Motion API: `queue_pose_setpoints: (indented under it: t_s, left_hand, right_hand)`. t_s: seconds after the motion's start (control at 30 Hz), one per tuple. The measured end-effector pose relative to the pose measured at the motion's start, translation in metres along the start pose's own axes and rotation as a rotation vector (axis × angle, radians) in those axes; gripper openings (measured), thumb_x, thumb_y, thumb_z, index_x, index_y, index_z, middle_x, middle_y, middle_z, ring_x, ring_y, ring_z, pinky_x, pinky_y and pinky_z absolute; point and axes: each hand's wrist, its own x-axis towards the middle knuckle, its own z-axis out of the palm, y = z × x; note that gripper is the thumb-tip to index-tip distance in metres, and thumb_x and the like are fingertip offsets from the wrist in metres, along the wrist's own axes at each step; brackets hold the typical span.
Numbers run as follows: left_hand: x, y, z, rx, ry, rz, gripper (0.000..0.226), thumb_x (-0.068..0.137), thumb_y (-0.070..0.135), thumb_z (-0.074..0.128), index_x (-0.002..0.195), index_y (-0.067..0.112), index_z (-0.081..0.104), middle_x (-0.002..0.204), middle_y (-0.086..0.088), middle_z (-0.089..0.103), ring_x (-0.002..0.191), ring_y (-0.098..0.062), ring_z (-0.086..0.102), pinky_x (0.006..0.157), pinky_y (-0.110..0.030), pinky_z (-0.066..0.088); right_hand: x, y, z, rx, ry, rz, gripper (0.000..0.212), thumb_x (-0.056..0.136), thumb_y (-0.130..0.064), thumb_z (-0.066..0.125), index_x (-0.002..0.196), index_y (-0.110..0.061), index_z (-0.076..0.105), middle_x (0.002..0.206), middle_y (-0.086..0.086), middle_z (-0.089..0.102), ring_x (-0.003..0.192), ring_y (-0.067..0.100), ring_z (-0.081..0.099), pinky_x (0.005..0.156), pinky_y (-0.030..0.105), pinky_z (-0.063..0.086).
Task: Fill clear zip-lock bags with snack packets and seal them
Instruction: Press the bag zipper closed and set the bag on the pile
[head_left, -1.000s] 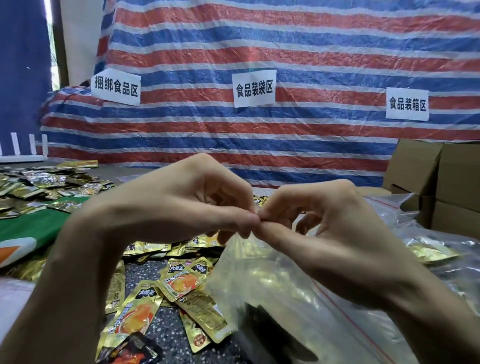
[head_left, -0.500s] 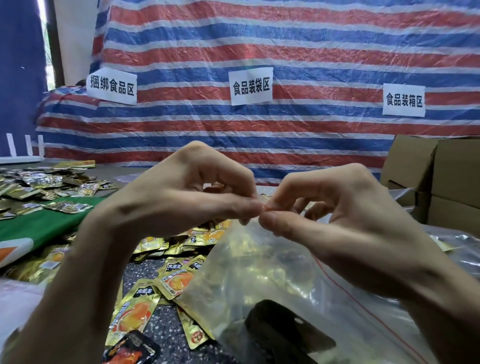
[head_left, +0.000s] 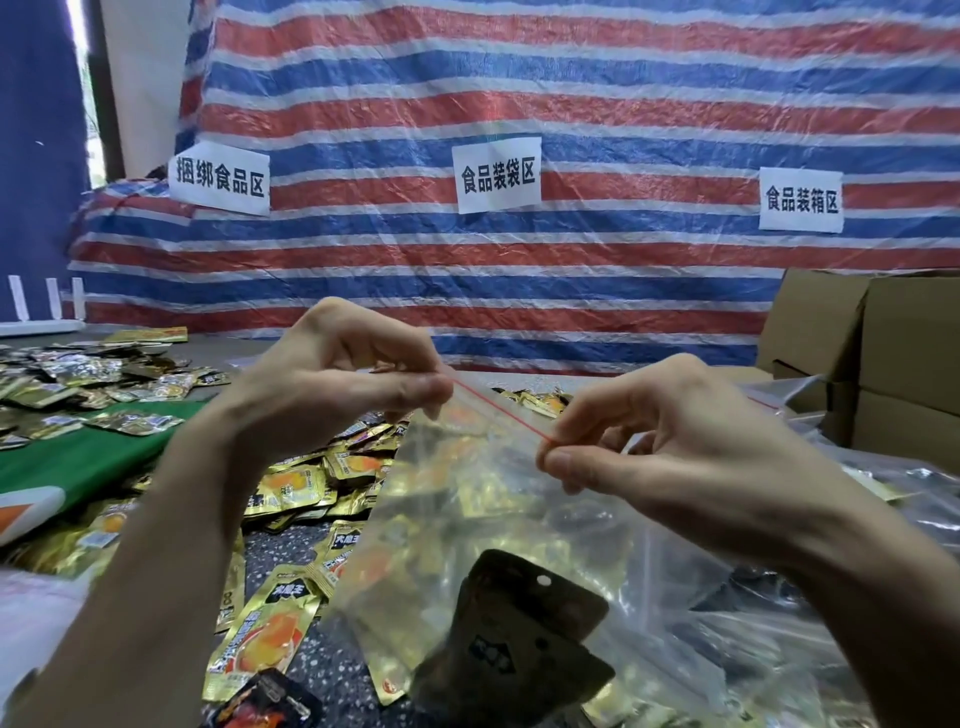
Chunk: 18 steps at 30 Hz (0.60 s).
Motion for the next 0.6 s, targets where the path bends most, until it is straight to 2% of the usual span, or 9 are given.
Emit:
queue_pose_setpoints:
  t_s: [0.1,0.23,0.43,0.6]
  left_hand:
    - [-0.002,-0.008,-0.003,-0.042,0.036,-0.01,0.025,0.074,0.032,0.071,0.071,0.007,0.074,0.063,0.0,0.064,0.059,-0.008,0.053,0.055,-0.017,0.043]
    - [-0.005,-0.018,-0.007,-0.074,0.076,-0.042,0.024,0.071,0.033,0.072,0.071,0.01,0.076,0.063,-0.002,0.065,0.059,-0.009,0.055,0.055,-0.016,0.044]
    - [-0.006,-0.028,-0.011,-0.069,0.082,-0.093,0.009,0.073,0.025,0.077,0.07,0.017,0.077,0.063,-0.003,0.066,0.059,-0.007,0.056,0.055,-0.016,0.045]
    - [-0.009,-0.036,-0.013,-0.045,0.132,-0.115,0.024,0.07,0.038,0.073,0.07,0.014,0.076,0.066,-0.007,0.066,0.061,-0.01,0.056,0.056,-0.016,0.045]
  right_hand:
    - [0.0,0.006,-0.004,0.02,-0.035,0.049,0.01,0.088,-0.023,0.072,0.081,-0.023,0.078,0.072,-0.007,0.074,0.067,0.005,0.067,0.062,0.014,0.051]
    - [0.002,0.013,-0.008,0.043,-0.075,0.1,0.008,0.087,-0.021,0.074,0.08,-0.02,0.079,0.072,-0.004,0.075,0.065,0.003,0.067,0.06,0.012,0.048]
    - [0.004,0.025,-0.011,0.067,-0.134,0.177,0.016,0.087,-0.022,0.074,0.073,-0.013,0.076,0.071,0.002,0.075,0.061,0.006,0.063,0.062,0.02,0.051]
    - [0.004,0.032,-0.017,0.092,-0.165,0.23,0.013,0.088,-0.017,0.074,0.076,-0.01,0.076,0.072,0.005,0.075,0.06,0.007,0.062,0.057,0.017,0.048]
